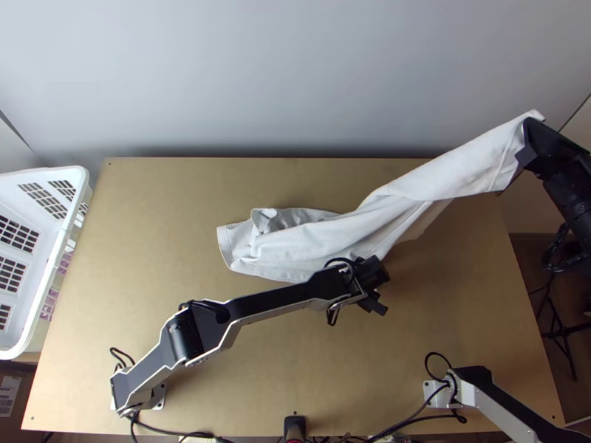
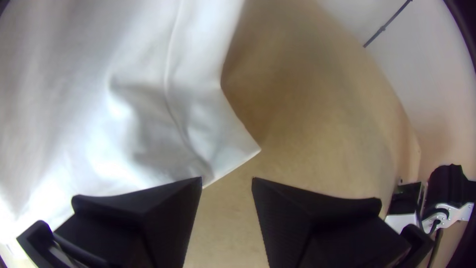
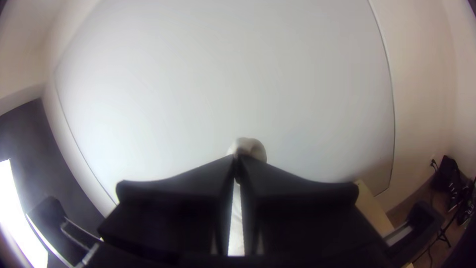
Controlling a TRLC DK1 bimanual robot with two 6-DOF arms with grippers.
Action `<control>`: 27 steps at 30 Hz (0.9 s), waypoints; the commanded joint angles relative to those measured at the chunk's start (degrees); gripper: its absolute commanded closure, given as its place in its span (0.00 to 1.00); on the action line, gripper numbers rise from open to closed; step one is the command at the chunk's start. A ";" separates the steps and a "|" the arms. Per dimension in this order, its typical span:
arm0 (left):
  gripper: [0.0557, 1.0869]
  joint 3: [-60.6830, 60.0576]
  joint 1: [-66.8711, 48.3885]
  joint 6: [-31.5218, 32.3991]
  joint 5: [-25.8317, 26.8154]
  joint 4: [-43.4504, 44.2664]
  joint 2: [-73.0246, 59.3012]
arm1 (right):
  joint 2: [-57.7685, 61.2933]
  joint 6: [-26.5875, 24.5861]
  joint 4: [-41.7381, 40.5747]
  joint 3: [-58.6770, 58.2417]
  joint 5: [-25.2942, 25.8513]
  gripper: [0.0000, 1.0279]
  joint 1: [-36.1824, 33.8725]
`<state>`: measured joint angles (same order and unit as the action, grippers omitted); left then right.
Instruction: Fold the t-shirt
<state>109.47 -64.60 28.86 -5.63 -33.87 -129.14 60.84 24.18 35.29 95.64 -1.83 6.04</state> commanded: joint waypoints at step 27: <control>0.96 0.66 5.10 -1.44 -3.25 -3.49 6.71 | -0.28 -0.45 -0.22 -0.27 -0.02 0.97 1.08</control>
<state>110.04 -61.56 27.55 -8.62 -38.20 -128.14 60.55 23.57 35.24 95.44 -1.80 7.07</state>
